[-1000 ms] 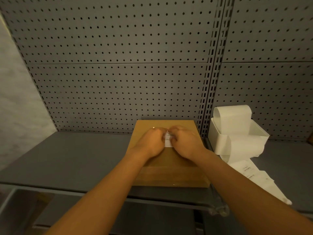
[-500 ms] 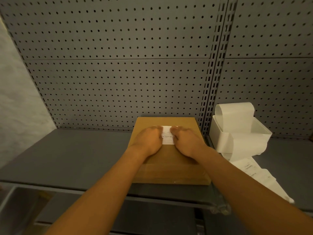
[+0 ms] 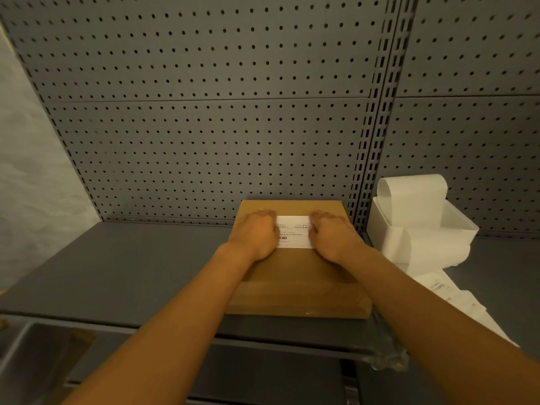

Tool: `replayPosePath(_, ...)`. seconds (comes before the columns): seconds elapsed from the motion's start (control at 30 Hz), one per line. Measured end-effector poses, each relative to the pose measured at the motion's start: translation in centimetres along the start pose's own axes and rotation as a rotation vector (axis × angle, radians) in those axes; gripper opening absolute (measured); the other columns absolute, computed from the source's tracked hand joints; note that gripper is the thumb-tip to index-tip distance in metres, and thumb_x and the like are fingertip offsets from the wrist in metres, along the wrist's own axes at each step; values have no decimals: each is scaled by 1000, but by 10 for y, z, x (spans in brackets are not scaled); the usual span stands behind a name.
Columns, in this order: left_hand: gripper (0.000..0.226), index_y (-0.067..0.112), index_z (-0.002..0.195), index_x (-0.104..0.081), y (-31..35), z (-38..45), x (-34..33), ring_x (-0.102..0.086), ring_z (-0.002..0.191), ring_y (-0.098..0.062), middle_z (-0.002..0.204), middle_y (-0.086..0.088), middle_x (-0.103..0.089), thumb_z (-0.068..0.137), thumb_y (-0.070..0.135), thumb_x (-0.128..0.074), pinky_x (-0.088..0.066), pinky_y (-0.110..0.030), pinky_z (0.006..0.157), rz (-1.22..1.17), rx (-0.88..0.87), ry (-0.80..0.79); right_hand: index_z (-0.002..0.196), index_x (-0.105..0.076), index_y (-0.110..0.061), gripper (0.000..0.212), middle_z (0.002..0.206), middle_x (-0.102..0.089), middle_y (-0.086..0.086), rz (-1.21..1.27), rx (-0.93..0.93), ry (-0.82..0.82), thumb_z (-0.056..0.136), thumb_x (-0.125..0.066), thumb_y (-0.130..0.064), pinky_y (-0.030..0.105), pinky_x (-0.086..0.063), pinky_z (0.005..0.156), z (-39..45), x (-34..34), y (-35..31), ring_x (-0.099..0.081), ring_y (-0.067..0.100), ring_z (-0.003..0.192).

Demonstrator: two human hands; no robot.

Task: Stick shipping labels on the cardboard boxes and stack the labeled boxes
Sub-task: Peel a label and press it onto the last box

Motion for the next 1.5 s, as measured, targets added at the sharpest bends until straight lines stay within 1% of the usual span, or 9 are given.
replayPosePath(0.07, 38, 8, 134, -47, 14, -2, -8, -42, 131, -26, 142, -12, -47, 101, 20, -35, -32, -34, 109, -61, -83, -63, 133, -45, -10, 38, 137, -51, 9, 40, 93, -22, 100, -33, -24, 44, -22, 116, -4, -5, -16, -45, 22, 127)
replayPosePath(0.17, 47, 14, 147, -32, 15, -4, -14, -27, 143, -19, 154, -5, -32, 102, 24, -32, -20, -36, 117, 2, -74, -99, 145, -34, -15, 45, 151, -37, 5, 34, 138, -77, 102, -29, -27, 43, -14, 119, -9, -11, -23, -31, 20, 140)
replayPosePath(0.33, 43, 11, 139, -43, 7, -11, -3, -41, 132, -24, 144, -9, -46, 101, 27, -31, -27, -38, 113, 53, -15, -23, 120, -49, -11, 33, 123, -58, 10, -22, 8, -32, 100, -28, -29, 45, -25, 113, -10, 2, 1, -50, 24, 114)
replayPosePath(0.53, 47, 20, 149, -29, 16, -30, -9, -20, 145, -17, 157, -1, -26, 102, 27, -29, -20, -35, 118, 43, -116, -86, 151, -22, -18, 50, 159, -19, 0, -28, 162, -107, 103, -20, -34, 40, -7, 120, -31, -11, -19, -14, 17, 147)
replayPosePath(0.77, 47, 17, 148, -32, 22, -47, -6, -26, 143, -17, 154, -4, -31, 102, 29, -31, -20, -28, 117, -46, -171, -104, 150, -25, -15, 51, 158, -23, 4, -38, 170, -79, 103, -21, -34, 40, -6, 121, -45, -5, -34, -18, 18, 146)
replayPosePath(1.0, 37, 16, 129, -53, 5, -58, 5, -54, 114, -25, 133, -4, -56, 97, 26, -35, -47, -37, 93, 105, -37, -12, 143, -38, -12, 47, 152, -36, 6, -96, 72, -30, 102, -25, -31, 40, -14, 119, -58, 4, -11, -34, 19, 139)
replayPosePath(1.13, 44, 17, 142, -44, 31, -67, -2, -39, 136, -19, 149, -4, -42, 99, 26, -36, -34, -31, 110, 14, -167, -15, 143, -39, -16, 44, 149, -40, 6, 41, 199, -44, 102, -28, -29, 36, -10, 118, -71, -2, -39, -33, 19, 139)
replayPosePath(1.33, 36, 17, 122, -58, 9, -75, 11, -59, 104, -24, 125, -2, -61, 96, 28, -37, -50, -34, 80, 139, -40, 98, 125, -55, -12, 37, 127, -59, 8, 50, 90, 12, 101, -31, -24, 41, -24, 117, -78, 11, -14, -51, 22, 115)
replayPosePath(1.5, 43, 23, 139, -47, 22, -81, 6, -44, 131, -16, 147, 3, -44, 97, 27, -38, -40, -30, 102, 62, -115, 77, 138, -47, -15, 41, 145, -46, 3, 70, 193, 16, 101, -32, -25, 33, -12, 118, -82, 2, -27, -42, 18, 133)
Point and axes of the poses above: each hand's wrist, its own z-axis towards the middle knuckle, its own x-axis out of the back of the hand, y = z × x, the point moved 6 cm from there along z, towards the middle knuckle
